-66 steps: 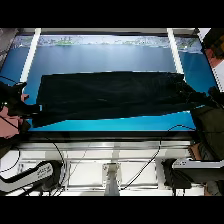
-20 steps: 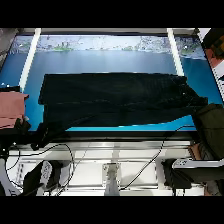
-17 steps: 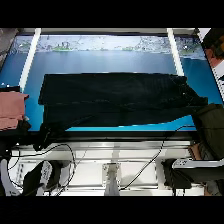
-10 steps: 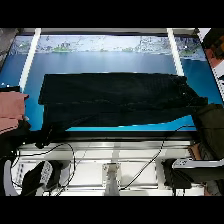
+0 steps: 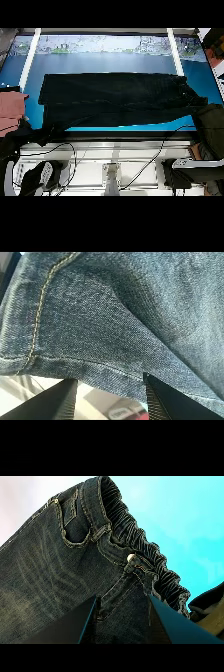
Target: Fold the clothes and pants, and hang the long-sleeved shirts on hangers.
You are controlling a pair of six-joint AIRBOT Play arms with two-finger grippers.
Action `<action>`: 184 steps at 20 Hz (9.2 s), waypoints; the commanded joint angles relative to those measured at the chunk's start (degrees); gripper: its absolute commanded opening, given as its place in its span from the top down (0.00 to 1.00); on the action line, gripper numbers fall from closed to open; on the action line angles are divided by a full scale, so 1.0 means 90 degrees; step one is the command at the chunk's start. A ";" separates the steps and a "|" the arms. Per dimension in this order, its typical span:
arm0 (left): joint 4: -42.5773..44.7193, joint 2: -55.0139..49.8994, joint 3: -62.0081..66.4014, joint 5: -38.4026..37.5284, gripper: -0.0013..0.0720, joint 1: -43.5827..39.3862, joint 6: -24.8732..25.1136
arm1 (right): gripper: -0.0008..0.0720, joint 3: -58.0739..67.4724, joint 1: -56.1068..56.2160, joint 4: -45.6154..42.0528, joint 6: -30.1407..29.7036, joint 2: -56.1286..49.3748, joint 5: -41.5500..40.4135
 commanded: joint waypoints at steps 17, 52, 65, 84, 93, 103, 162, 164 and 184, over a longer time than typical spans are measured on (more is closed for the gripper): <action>-0.0046 0.0015 -0.0058 -0.1163 0.97 -0.0049 -0.0308 | 0.50 0.0005 0.0002 0.0034 0.0002 0.0000 -0.0049; 0.0036 0.0158 0.1872 -0.1511 0.97 -0.2120 0.0707 | 0.35 -0.1642 0.0940 -0.1785 0.2232 -0.0080 0.1540; 0.0223 0.0158 0.1872 -0.1513 0.97 -0.2115 0.1168 | 0.92 -0.1639 0.0942 -0.0947 0.1275 -0.0075 0.0799; 0.1610 0.1792 0.2999 0.0034 0.98 -0.1817 0.1596 | 0.92 -0.1639 -0.0481 -0.0364 0.0743 0.2008 0.0852; 0.1472 -0.0935 0.3849 -0.1950 0.98 -0.1819 0.1372 | 0.92 -0.1639 -0.0481 -0.0624 0.2273 0.1205 -0.0525; 0.0517 -0.2880 0.4388 -0.3254 0.98 -0.2030 0.1746 | 0.92 -0.1639 0.0396 -0.0719 0.3628 0.0355 -0.1894; 0.0330 -0.3679 0.6239 -0.2550 0.15 -0.5100 0.1171 | 0.06 0.1231 -0.0605 0.2375 0.0945 -0.3985 -0.0505; 0.0328 -0.3679 0.6239 -0.2550 0.16 -0.5234 0.1168 | 0.06 0.1234 -0.0607 0.2589 0.0942 -0.4063 -0.0835; 0.0007 -0.7363 0.8830 -0.5345 0.97 -0.8352 -0.1515 | 0.92 0.1698 0.0044 0.2191 0.0294 -0.4318 -0.0095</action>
